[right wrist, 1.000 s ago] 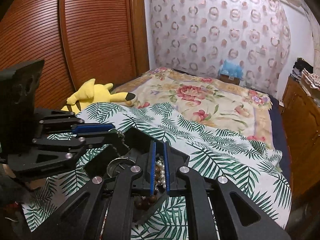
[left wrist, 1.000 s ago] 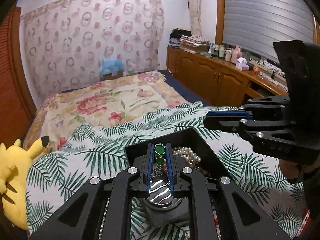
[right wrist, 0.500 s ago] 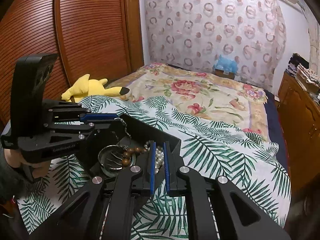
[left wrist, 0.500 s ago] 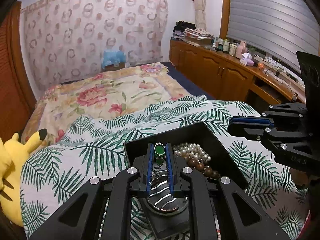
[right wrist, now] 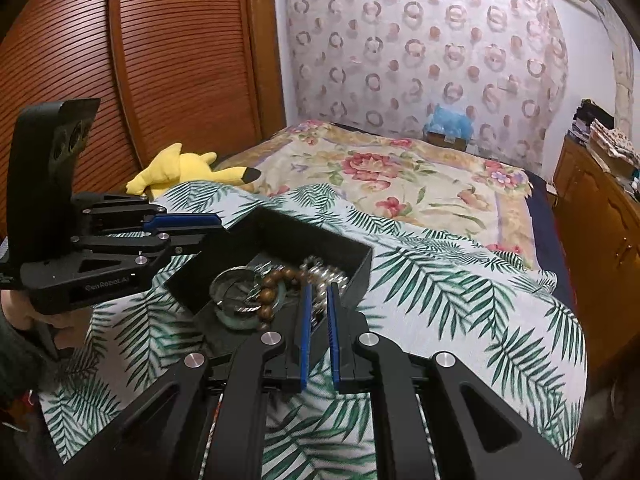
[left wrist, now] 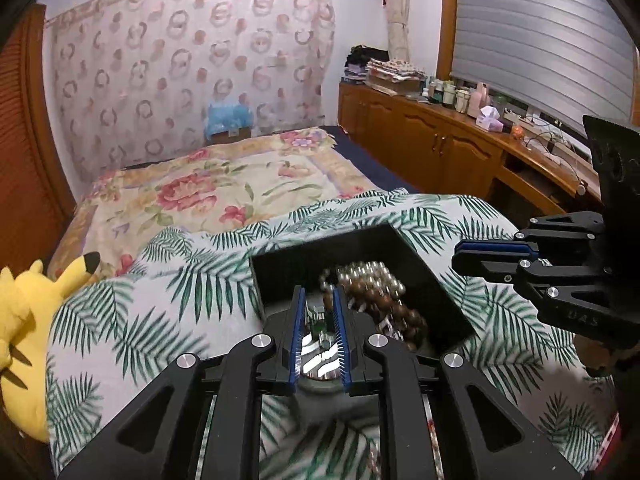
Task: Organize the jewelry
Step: 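Grasp the red cord bracelet with the right tool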
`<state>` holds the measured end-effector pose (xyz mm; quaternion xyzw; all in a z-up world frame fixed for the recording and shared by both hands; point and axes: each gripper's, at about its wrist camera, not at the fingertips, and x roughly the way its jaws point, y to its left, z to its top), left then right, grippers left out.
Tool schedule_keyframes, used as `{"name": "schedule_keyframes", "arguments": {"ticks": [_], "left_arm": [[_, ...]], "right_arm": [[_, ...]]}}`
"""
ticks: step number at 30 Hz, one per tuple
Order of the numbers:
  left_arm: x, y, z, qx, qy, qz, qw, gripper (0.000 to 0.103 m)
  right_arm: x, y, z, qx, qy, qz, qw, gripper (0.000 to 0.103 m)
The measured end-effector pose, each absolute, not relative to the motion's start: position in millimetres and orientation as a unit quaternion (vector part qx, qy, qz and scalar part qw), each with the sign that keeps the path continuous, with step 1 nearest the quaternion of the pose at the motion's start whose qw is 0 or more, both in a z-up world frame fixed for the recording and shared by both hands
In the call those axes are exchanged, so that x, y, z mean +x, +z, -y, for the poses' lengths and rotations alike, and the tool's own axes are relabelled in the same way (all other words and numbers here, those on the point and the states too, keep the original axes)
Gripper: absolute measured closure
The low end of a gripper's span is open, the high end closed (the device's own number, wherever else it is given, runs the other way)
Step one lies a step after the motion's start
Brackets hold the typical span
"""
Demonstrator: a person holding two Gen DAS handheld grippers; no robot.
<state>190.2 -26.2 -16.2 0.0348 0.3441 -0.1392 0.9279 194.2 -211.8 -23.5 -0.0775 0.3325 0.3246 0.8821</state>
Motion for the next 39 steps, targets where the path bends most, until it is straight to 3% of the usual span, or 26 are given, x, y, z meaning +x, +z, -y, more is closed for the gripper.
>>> {"name": "schedule_keyframes", "arguments": {"ticks": [5,9,14,19,22,23,24,25,29,39], "left_arm": [[160.8,-18.5,24.5,0.035,-0.138,-0.342,0.929,0.089],[140.8,-19.8,24.9,0.035,-0.139,-0.340,0.929,0.077],[120.3,-29.4,21.7,0.033,-0.138,-0.346,0.927,0.077],[101.4,-39.9,16.7,0.028,-0.134,-0.353,0.925,0.068],[92.3,-44.5,12.9,0.027,-0.130,-0.356,0.925,0.059],[89.2,-46.0,12.0,0.026,-0.128,-0.358,0.925,0.052],[85.9,-47.1,10.5,0.025,-0.126,-0.358,0.925,0.037],[82.9,-47.7,9.2,0.024,-0.124,-0.357,0.926,0.032],[74.0,-51.8,5.9,0.023,-0.123,-0.361,0.924,0.021],[60.9,-61.3,-4.8,0.014,-0.116,-0.370,0.922,0.018]], "right_arm": [[171.7,-25.9,211.3,-0.074,0.326,-0.333,0.882,0.093],[155.0,-28.3,210.0,-0.071,0.327,-0.334,0.881,0.094],[138.1,-33.8,206.0,-0.070,0.328,-0.339,0.879,0.093],[125.8,-50.6,200.8,-0.073,0.326,-0.354,0.874,0.091],[122.7,-58.8,198.3,-0.071,0.326,-0.363,0.870,0.088],[121.5,-61.0,197.6,-0.071,0.325,-0.365,0.870,0.085],[120.2,-63.1,196.3,-0.071,0.324,-0.367,0.869,0.084],[119.0,-65.1,195.2,-0.070,0.325,-0.370,0.868,0.081],[115.1,-73.5,187.9,-0.069,0.328,-0.381,0.861,0.079],[121.5,-89.2,169.9,-0.077,0.326,-0.416,0.846,0.079]]}}
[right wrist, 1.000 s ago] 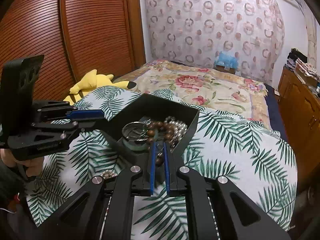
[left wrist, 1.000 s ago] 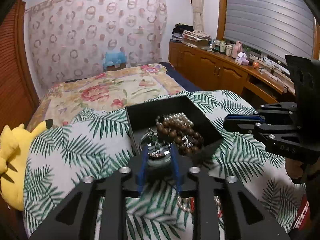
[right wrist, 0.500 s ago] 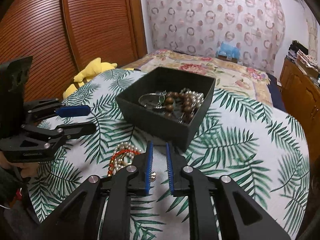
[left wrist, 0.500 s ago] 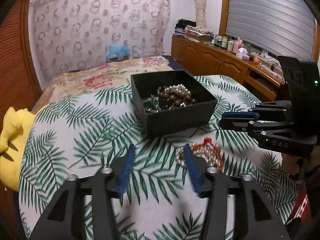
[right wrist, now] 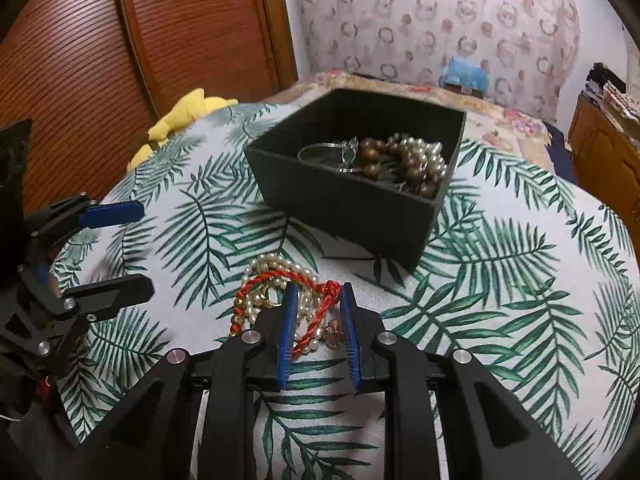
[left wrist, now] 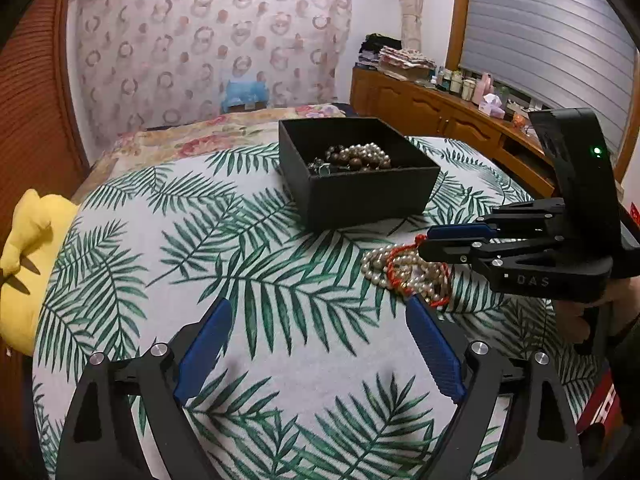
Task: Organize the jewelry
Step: 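Grasp the red cord bracelet with the right tool, then grasp the pearl necklace with the left tool while the right tool lifts the red bracelet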
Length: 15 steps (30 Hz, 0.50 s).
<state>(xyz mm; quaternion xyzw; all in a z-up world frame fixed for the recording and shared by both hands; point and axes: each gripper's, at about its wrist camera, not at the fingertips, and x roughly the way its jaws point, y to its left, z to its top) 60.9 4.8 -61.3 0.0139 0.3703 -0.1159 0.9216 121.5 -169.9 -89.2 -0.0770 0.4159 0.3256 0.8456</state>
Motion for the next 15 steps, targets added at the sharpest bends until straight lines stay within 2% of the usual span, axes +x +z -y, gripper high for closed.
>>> {"name": "schedule_keyframes", "arguments": {"ticks": [4,6,8,15], "left_arm": [[60.5,-65.2,-9.5,0.009,-0.114,-0.376,0.919,0.018],[60.1,-66.7,-9.8,0.009,-0.114,-0.378,0.919,0.018],[59.4,-67.6,-8.8,0.010,-0.114,-0.379,0.918,0.018],[61.1,-68.5,-1.9,0.015,-0.119,-0.382,0.917,0.018]], "right_arm": [[121.8,-92.5,169.4,-0.073,0.323,-0.417,0.846,0.080],[120.6,-92.2,168.9,-0.076,0.324,-0.416,0.846,0.092],[119.4,-89.7,169.6,-0.076,0.324,-0.411,0.849,0.099],[113.5,-74.9,180.8,-0.069,0.327,-0.387,0.859,0.100]]}}
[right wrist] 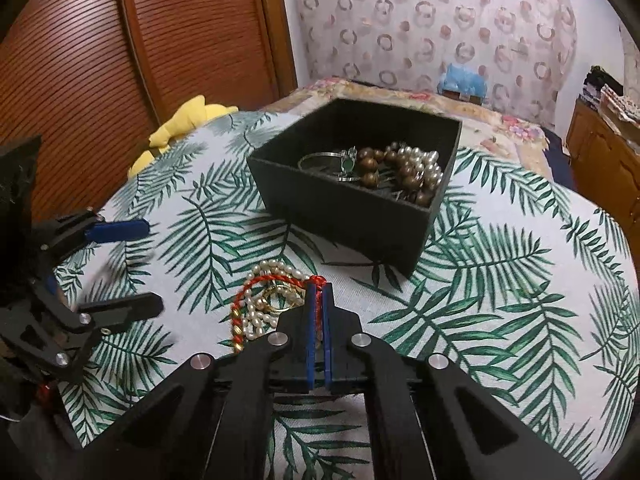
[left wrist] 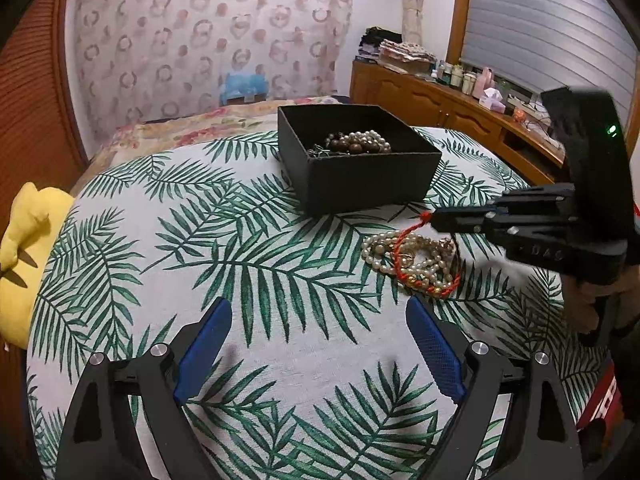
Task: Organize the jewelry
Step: 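Grasp the pearl necklace with the left tool while the right tool lifts the red bracelet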
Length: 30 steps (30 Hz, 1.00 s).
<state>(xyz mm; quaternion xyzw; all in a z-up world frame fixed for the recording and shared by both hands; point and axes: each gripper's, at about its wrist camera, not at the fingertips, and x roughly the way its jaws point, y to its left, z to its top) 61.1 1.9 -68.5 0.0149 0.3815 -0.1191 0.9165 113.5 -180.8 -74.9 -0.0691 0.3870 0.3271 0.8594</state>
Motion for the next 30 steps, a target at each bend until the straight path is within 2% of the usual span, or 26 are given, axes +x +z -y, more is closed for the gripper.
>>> {"name": "schedule_keyframes", "arguments": {"ticks": [10,13,15,18,19,20,21,25,27,30], "left_arm": [[77.7,-66.8,13.2,0.035,-0.134,-0.386,0.912,0.018],[88.0,-65.9,19.2,0.040,-0.144,-0.391,0.908,0.029],[98.2,-67.8,22.8,0.037,-0.154,-0.403,0.902,0.041],[111.2,-72.9,26.4,0.035,-0.158,-0.416,0.895,0.049],[115.1,-75.1,27.4,0.034,-0.160,-0.421,0.892,0.054],[117.4,-77.1,28.4,0.034,-0.161,-0.426,0.890,0.066],[120.7,-79.6,29.2,0.035,-0.159,-0.432,0.887,0.072],[123.9,-81.2,33.0,0.046,-0.158,-0.431,0.887,0.075],[125.7,-81.4,36.4,0.061,-0.148,-0.431,0.888,0.087],[127.2,-81.2,39.6,0.076,-0.142,-0.430,0.888,0.091]], "right_arm": [[104.6,-52.2,213.5,-0.062,0.309,-0.359,0.879,0.100],[105.1,-54.1,219.6,-0.062,0.302,-0.360,0.881,0.100],[105.7,-56.0,225.4,-0.059,0.298,-0.362,0.882,0.100],[105.5,-58.6,229.9,-0.056,0.295,-0.363,0.882,0.100],[105.3,-59.8,231.3,-0.055,0.295,-0.364,0.882,0.100],[105.4,-60.6,233.0,-0.054,0.294,-0.365,0.882,0.100],[105.3,-61.3,234.6,-0.054,0.294,-0.366,0.882,0.100],[105.9,-63.8,235.8,-0.053,0.294,-0.367,0.881,0.100],[105.8,-64.7,235.7,-0.055,0.294,-0.367,0.881,0.100],[105.4,-65.4,235.9,-0.055,0.294,-0.368,0.881,0.100]]}}
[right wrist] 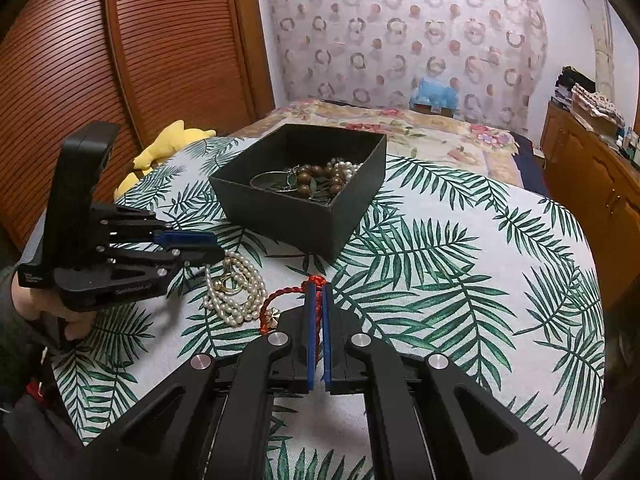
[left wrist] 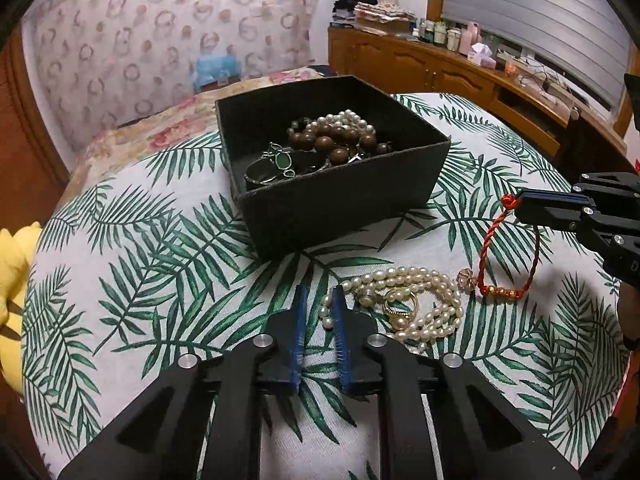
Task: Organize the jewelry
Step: 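Grasp the pearl necklace with the left tool while the right tool lifts the red bracelet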
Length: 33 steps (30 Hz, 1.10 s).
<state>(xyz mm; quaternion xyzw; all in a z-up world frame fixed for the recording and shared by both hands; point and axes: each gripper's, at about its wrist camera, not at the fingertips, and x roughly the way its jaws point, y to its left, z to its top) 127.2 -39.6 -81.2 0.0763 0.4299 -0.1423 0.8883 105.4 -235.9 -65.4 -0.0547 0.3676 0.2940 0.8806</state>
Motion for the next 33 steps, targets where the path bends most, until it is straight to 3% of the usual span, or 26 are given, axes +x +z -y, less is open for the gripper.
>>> {"name": "schedule_keyframes", "arguments": {"ticks": [14,17,24,28,33], "left_arm": [[129.4,-80.3,39.5,0.077,-0.142,-0.428,0.889,0.091],[127.8,-81.0,40.5,0.078,-0.151,-0.425,0.889,0.098],[121.1,-71.6,40.4,0.072,-0.148,-0.405,0.899,0.099],[115.0,-55.8,39.3,0.065,-0.150,-0.386,0.908,0.099],[104.9,-32.1,42.4,0.059,-0.158,-0.357,0.919,0.099]], "right_arm": [[115.0,-89.7,231.7,-0.079,0.277,-0.402,0.869,0.099],[115.0,-91.6,232.4,-0.078,0.276,-0.403,0.869,0.099],[112.6,-93.5,232.9,-0.087,0.271,-0.405,0.869,0.099],[110.7,-95.3,235.1,-0.092,0.267,-0.405,0.869,0.086],[108.2,-97.4,236.2,-0.095,0.267,-0.409,0.867,0.084]]}}
